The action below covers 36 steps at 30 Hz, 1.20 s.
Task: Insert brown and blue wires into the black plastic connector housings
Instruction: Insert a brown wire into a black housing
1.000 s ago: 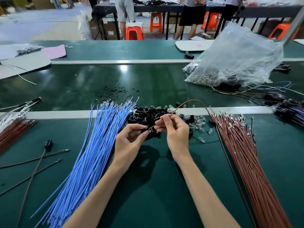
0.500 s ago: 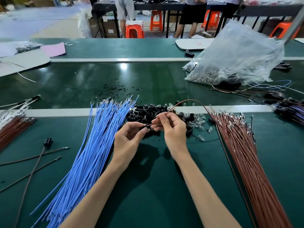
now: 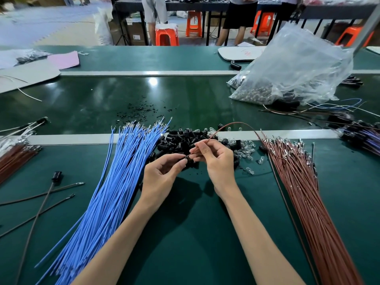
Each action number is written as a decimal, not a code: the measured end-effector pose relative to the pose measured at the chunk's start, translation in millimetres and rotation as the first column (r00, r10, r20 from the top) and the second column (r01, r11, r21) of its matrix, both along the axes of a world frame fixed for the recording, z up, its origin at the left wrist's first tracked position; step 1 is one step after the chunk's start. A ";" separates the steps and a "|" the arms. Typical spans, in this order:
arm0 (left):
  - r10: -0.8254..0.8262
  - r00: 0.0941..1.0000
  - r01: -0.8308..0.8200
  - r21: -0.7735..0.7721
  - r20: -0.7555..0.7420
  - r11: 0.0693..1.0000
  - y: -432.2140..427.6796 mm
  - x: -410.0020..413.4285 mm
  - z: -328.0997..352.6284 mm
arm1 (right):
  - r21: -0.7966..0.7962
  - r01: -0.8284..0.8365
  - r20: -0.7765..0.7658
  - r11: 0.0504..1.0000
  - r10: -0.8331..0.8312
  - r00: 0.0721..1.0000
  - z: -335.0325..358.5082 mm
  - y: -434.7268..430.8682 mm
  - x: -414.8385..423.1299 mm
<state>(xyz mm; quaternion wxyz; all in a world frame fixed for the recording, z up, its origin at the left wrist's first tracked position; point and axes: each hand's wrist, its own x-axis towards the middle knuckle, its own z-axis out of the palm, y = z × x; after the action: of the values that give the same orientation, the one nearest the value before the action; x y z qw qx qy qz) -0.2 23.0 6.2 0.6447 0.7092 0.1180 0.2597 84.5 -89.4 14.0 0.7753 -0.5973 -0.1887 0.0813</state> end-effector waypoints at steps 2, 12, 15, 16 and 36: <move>0.003 1.000 -0.003 0.004 0.001 1.000 1.0 0.0 -0.6 | -0.008 -0.029 -0.009 1.000 0.029 1.000 -1.0 0.4 0.0; -0.042 0.999 0.042 -0.004 -0.004 0.999 -0.1 -0.9 2.8 | -0.071 -0.053 -0.010 0.996 0.053 0.999 -0.1 -2.7 4.5; -0.047 0.999 0.047 -0.014 -0.008 0.999 -0.2 -1.0 2.5 | -0.089 -0.102 -0.018 0.991 0.101 0.995 -0.1 -4.6 4.1; -0.048 0.999 0.048 -0.007 -0.010 0.999 0.1 -1.1 2.3 | -0.102 -0.130 -0.020 0.986 0.129 0.991 -0.1 -5.3 3.3; -0.050 0.999 0.047 -0.136 -0.021 0.990 2.0 -0.2 1.5 | -0.169 -0.155 0.000 0.973 0.158 0.988 2.0 -9.0 4.9</move>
<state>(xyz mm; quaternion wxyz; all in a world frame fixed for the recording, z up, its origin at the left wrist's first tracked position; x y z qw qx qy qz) -0.5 25.0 7.6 0.6961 0.6695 0.1261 0.2265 89.5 -98.4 16.0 0.7117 -0.6447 -0.2327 0.1539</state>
